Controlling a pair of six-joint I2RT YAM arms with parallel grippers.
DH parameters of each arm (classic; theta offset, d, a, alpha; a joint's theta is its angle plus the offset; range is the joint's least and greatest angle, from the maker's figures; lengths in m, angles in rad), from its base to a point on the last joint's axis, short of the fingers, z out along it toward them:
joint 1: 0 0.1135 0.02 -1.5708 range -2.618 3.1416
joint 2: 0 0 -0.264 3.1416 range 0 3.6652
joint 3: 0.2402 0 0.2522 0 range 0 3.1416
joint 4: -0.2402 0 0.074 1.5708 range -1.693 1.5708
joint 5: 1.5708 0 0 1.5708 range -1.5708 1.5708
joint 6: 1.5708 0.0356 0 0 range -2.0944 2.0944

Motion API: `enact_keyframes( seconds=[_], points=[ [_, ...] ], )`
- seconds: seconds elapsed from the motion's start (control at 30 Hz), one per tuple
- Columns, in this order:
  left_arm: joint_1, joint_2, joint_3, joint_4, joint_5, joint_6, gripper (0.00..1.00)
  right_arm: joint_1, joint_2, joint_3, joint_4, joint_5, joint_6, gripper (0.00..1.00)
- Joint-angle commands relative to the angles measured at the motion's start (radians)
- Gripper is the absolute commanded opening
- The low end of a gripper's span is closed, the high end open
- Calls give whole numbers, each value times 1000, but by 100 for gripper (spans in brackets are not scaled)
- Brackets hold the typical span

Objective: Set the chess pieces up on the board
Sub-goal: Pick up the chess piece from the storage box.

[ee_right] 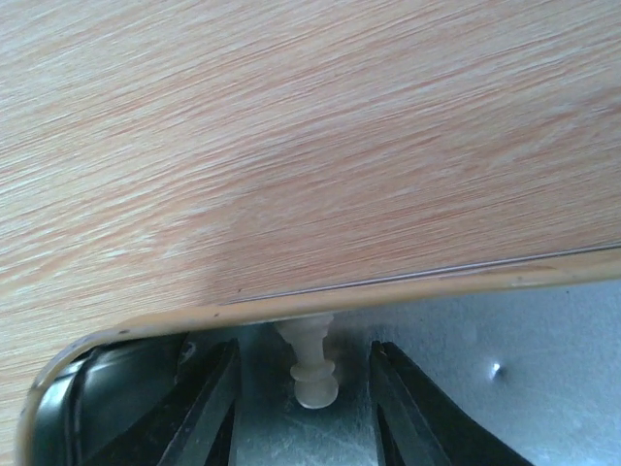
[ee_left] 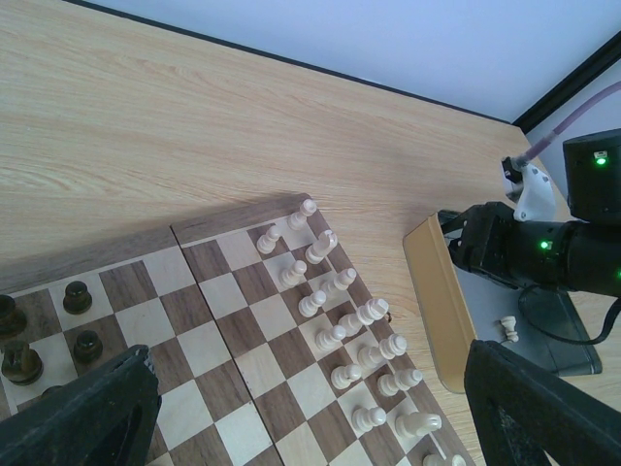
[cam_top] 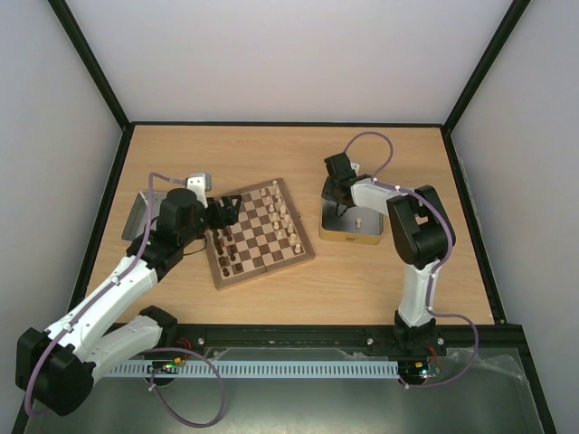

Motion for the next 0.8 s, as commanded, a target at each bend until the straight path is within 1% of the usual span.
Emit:
enact_keyframes(
  seconds=[0.0, 0.1, 0.33, 0.4, 0.47, 0.6, 0.67, 0.77],
  points=[
    [5, -7, 7, 11, 5, 3, 87, 6, 30, 29, 12, 58, 10, 34],
    [5, -4, 5, 13, 8, 3, 87, 7, 44, 27, 4, 69, -3, 30],
    [5, -5, 5, 14, 11, 2, 87, 8, 45, 19, -1, 45, -28, 8],
    [5, -6, 6, 13, 13, 2, 88, 7, 37, 24, -14, 18, -49, 3],
    [5, -5, 5, 12, 16, 0, 87, 7, 25, 37, -49, -26, -70, 2],
    [5, -2, 6, 12, 33, -8, 87, 3, -43, 49, -159, -164, -82, 2],
    [5, 2, 6, 17, 46, -14, 87, 1, -88, 37, -206, -211, -73, 2],
    [5, 15, 8, 26, 74, -27, 87, -4, -175, -16, -223, -249, -64, 2]
  ],
)
